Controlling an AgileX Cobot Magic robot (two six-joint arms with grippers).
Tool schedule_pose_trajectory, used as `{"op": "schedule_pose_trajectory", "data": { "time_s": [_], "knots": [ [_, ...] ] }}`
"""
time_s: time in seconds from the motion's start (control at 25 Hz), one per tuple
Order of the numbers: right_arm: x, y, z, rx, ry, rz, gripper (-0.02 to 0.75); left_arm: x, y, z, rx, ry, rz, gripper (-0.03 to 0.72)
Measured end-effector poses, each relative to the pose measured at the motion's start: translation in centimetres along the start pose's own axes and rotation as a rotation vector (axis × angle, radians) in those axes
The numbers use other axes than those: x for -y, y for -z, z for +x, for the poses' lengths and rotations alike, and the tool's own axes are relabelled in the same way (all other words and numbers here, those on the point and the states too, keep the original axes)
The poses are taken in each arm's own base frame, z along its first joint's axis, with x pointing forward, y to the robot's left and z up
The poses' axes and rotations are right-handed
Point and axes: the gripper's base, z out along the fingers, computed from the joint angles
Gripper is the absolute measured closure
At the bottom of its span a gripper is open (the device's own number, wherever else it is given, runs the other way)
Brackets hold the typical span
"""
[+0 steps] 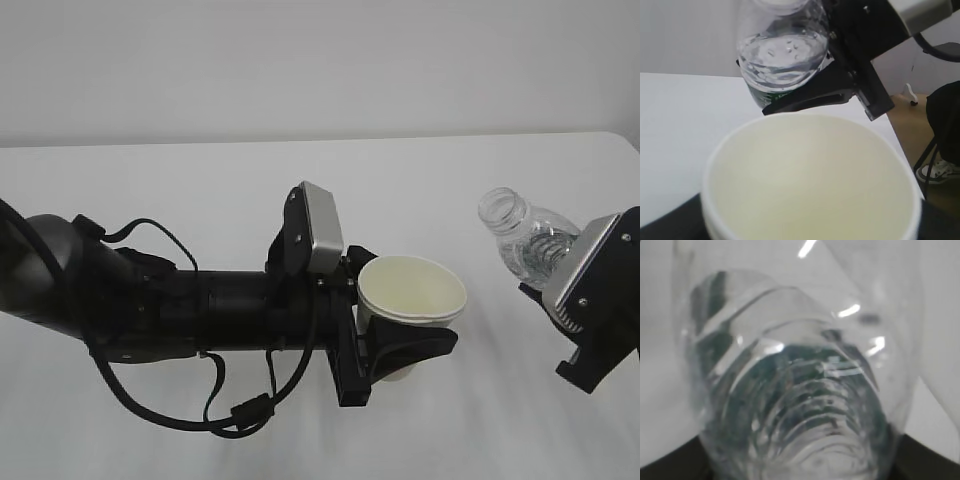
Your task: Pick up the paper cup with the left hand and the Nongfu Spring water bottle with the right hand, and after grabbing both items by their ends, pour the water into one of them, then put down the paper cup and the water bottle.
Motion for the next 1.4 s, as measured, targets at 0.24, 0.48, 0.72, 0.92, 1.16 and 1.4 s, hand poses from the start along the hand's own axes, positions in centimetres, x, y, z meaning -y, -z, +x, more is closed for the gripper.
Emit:
{"op": "schedule_pose_trajectory", "data": {
  "time_s": [0.24, 0.48, 0.72, 0.92, 1.16, 1.4],
  "knots": [
    [0.0, 0.0, 0.0, 0.0, 0.068, 0.0, 0.314, 0.25, 0.0, 0.11, -0.011, -0.015, 0.028, 0.217],
    [0.0, 0.0, 0.0, 0.0, 0.125, 0.0, 0.314, 0.31, 0.01, 0.12, -0.013, -0.018, 0.035, 0.217],
    [0.06, 0.0, -0.07, 0.007, 0.159, 0.007, 0.314, 0.34, 0.01, 0.13, -0.014, -0.02, 0.038, 0.217],
    [0.21, 0.01, -0.25, 0.025, 0.184, 0.026, 0.314, 0.34, 0.01, 0.13, -0.014, -0.02, 0.038, 0.217],
    [0.24, 0.01, -0.31, 0.031, 0.221, 0.03, 0.314, 0.35, 0.01, 0.11, -0.012, -0.02, 0.039, 0.217],
    [0.32, -0.03, -0.4, 0.035, 0.255, 0.033, 0.314, 0.36, 0.01, 0.09, -0.01, -0.02, 0.04, 0.217]
  ]
}}
